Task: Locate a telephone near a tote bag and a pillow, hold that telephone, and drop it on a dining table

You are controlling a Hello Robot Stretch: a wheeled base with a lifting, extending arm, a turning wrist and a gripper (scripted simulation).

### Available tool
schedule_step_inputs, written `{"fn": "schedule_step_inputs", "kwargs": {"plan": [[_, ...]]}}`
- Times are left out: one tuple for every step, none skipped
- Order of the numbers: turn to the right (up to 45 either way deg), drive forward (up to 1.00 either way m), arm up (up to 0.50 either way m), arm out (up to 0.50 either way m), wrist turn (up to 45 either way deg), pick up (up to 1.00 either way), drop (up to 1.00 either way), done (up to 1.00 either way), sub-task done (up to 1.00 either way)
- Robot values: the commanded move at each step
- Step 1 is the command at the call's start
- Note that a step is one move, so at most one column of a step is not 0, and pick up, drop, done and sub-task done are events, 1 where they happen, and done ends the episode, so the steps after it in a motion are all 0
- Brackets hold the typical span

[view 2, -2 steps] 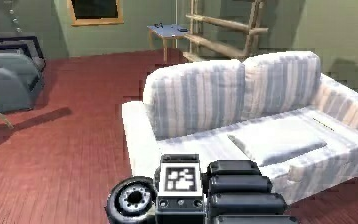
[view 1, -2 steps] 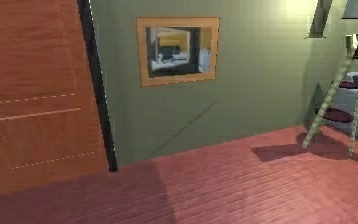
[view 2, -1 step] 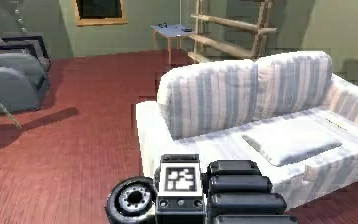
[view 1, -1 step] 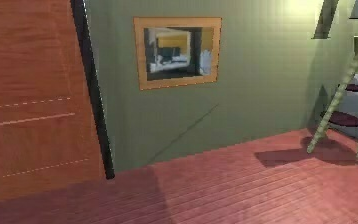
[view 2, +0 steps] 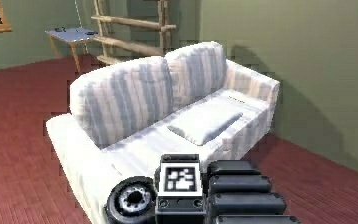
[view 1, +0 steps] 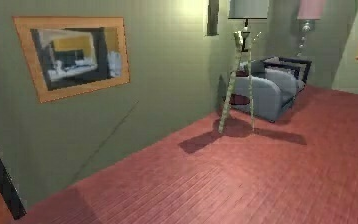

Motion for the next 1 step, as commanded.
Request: {"fn": "schedule_step_inputs", "kwargs": {"plan": [[0.0,0.45,0.0,0.0,0.0,0.0,0.0,0.0,0.0]]}}
